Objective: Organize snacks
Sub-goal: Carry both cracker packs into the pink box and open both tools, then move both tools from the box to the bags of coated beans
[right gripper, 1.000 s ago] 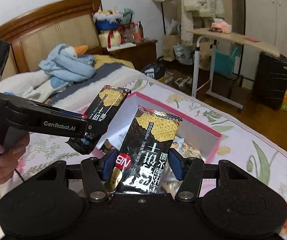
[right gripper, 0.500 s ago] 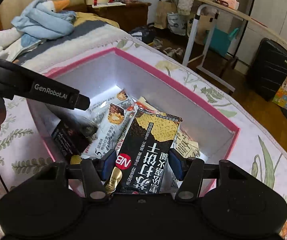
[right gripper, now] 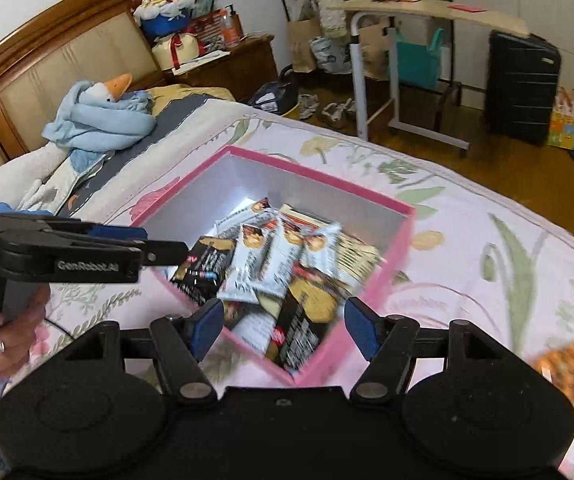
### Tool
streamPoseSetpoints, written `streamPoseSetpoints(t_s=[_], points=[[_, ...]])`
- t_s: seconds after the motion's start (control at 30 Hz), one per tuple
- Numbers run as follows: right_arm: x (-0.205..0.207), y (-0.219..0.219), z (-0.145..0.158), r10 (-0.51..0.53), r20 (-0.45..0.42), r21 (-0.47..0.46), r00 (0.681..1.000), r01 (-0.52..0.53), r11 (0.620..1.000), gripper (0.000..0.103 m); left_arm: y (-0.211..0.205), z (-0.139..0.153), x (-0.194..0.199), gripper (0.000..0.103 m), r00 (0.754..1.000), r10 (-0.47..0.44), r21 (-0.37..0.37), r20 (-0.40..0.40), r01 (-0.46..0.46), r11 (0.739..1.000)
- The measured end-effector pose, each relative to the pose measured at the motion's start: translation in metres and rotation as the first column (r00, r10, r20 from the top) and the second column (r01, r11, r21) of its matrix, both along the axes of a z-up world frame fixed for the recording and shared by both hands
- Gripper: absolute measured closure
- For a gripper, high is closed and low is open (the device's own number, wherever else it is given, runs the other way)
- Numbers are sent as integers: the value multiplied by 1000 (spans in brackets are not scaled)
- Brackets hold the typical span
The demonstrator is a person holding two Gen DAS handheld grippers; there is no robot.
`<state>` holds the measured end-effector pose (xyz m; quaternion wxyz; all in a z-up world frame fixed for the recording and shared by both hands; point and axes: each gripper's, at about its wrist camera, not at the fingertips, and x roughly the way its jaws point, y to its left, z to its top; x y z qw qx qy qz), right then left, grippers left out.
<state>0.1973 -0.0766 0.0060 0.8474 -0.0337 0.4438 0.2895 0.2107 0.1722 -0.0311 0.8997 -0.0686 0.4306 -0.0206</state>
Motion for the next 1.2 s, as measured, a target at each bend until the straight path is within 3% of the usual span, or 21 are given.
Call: streamPoseSetpoints(t_s=[0.3, 0.53, 0.63, 0.73, 0.87, 0.97, 1.03, 1.13, 1.2], points=[[-42, -84, 47, -108, 33, -29, 994, 109, 994, 30, -56, 60, -41, 36, 980, -163, 60, 110, 157, 986], [-40, -147, 45, -235, 2, 34, 972, 235, 971, 30, -117, 62, -42, 33, 950, -291, 42, 115, 288, 957], [-32, -167, 31, -280, -39, 47, 959, 282, 958, 30, -141, 51, -32, 33, 932, -339, 19, 125, 340, 940], [-16, -184, 11, -347, -94, 52, 933, 352, 934, 30, -170, 34, -19, 33, 924, -357, 45, 135, 354, 934], [1, -212, -15, -494, -157, 64, 855, 508, 859, 30, -206, 9, 12, 33, 906, -401, 32, 139, 400, 916], [9, -233, -32, -552, -218, 146, 805, 586, 797, 30, -233, -13, 46, 33, 895, -429, 56, 121, 426, 903], [15, -240, -44, -583, -216, 138, 783, 616, 776, 30, -249, -27, 66, 33, 880, -463, 65, 103, 459, 886], [21, -249, -67, -614, -205, 130, 763, 643, 755, 30, -267, -46, 87, 33, 862, -495, 70, 106, 490, 869], [27, -252, -88, -604, -213, 126, 768, 634, 763, 30, -277, -59, 100, 33, 855, -508, 49, 107, 506, 861]])
